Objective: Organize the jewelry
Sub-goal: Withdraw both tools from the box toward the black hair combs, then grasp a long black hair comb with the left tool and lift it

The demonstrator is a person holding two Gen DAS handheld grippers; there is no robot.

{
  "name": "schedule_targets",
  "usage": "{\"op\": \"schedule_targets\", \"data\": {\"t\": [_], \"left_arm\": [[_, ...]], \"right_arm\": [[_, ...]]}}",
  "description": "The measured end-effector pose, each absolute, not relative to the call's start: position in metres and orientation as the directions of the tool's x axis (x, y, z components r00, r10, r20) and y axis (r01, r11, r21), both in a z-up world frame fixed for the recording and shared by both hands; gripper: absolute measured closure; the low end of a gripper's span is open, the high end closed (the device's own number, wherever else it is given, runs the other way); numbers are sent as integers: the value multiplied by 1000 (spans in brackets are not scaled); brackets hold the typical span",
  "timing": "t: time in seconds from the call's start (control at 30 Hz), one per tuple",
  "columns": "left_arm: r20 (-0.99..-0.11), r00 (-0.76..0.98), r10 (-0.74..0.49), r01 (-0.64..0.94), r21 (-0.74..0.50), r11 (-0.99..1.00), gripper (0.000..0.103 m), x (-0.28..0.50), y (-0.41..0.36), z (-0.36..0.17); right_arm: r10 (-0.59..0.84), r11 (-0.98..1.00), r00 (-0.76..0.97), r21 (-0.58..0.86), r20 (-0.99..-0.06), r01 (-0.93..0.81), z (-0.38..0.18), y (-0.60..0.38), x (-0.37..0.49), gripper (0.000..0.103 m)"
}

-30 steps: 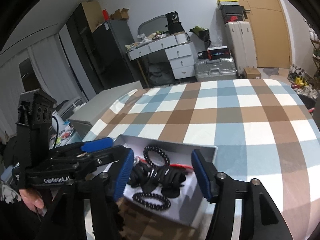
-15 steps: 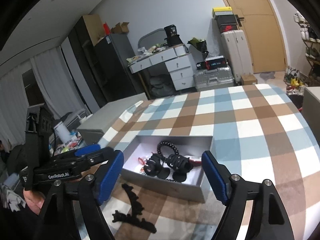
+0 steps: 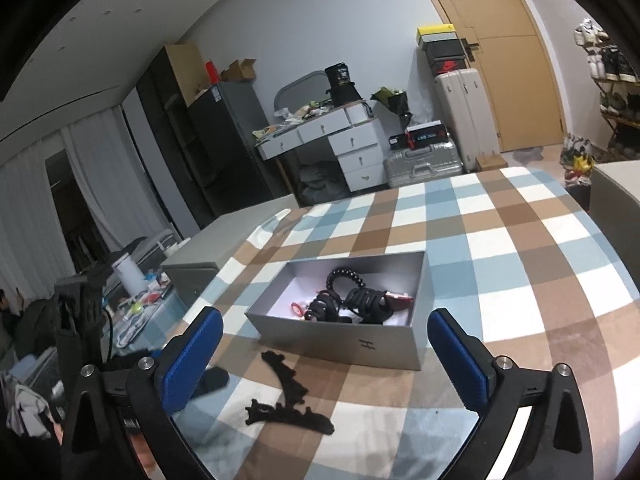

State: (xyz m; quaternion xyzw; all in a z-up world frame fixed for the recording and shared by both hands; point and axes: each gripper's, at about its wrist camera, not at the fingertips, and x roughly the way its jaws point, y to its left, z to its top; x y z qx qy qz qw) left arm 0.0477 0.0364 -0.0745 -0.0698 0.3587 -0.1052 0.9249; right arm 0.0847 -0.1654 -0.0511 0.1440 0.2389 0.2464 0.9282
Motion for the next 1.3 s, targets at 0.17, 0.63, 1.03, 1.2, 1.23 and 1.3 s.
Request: {"op": "schedule_targets", "data": {"t": [0.17, 0.63, 1.03, 1.2, 1.23, 1.3], "left_arm": [[-661, 724, -199, 109, -176, 978, 3, 39, 25, -82], [-760, 634, -142, 58, -136, 989, 3, 50, -10, -103], [-804, 592, -53, 32, -43, 999, 3, 56, -35, -112], [-816, 578, -20, 38, 3, 999, 3, 59, -43, -115], [-819, 573, -11, 34, 10, 999, 3, 61, -45, -116], [-830, 558, -9, 30, 9, 1000, 3, 63, -44, -119]], "right_arm": [[514, 847, 771, 366, -376, -386, -56, -167, 72, 0], [478, 851, 785, 426, -393, -305, -80, -203, 62, 0], [504, 818, 781, 496, -370, -293, -93, -225, 62, 0], [510, 813, 778, 501, -368, -297, -95, -227, 60, 0], [510, 814, 778, 498, -368, -298, -96, -227, 59, 0], [507, 819, 779, 487, -369, -302, -95, -226, 59, 0]]}}
